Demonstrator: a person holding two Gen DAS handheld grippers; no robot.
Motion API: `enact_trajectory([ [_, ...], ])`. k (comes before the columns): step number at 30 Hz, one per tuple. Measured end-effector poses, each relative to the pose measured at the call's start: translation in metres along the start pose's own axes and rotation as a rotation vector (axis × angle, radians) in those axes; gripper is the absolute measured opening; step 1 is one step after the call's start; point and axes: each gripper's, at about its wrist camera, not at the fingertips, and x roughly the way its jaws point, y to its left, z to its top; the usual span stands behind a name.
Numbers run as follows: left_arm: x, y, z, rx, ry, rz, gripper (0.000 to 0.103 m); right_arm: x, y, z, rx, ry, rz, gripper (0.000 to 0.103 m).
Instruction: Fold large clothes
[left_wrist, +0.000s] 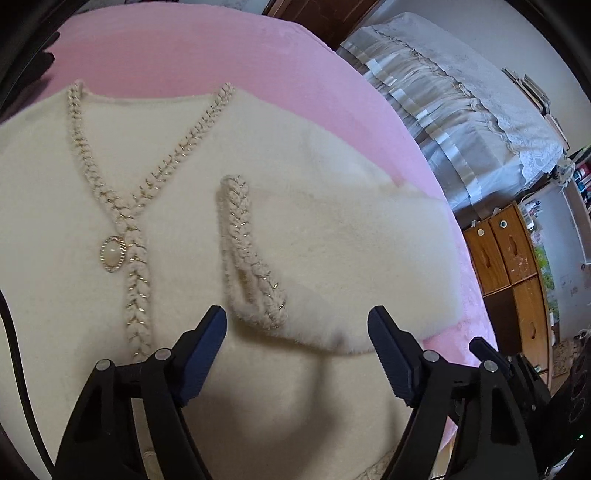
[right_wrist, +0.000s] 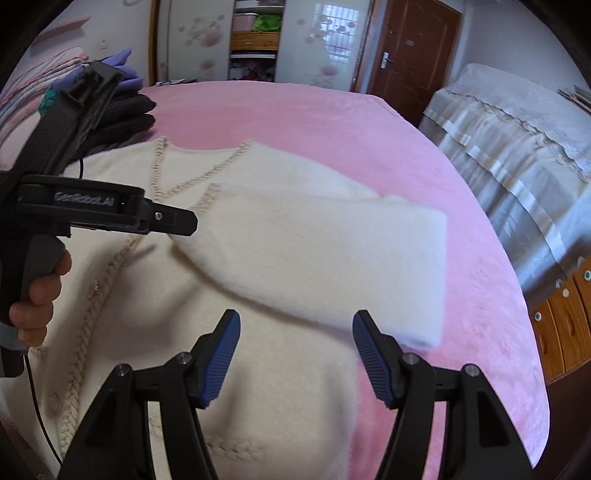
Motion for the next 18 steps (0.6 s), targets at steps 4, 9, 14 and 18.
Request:
enact_trajectory([
  [4,0.022,0.004,0.009,-0.078,0.016,-0.009,0.042,0.003,-0.013,-0.003,0.03,0.01,-0.003,0.064],
  [9,0.035,-0.003,0.017,-0.101,0.021,0.031,0.013,0.005,-0.023,-0.007,0.066,0.015,-0.002,0.064],
  [14,-0.006,-0.052,0.027,0.049,-0.132,0.186,0.01,0.0,-0.032,-0.009,0.083,0.006,-0.024,0.064],
  [18,-0.074,-0.081,0.029,0.133,-0.362,0.282,0.01,-0.003,-0.043,-0.009,0.112,0.001,-0.033,0.064],
])
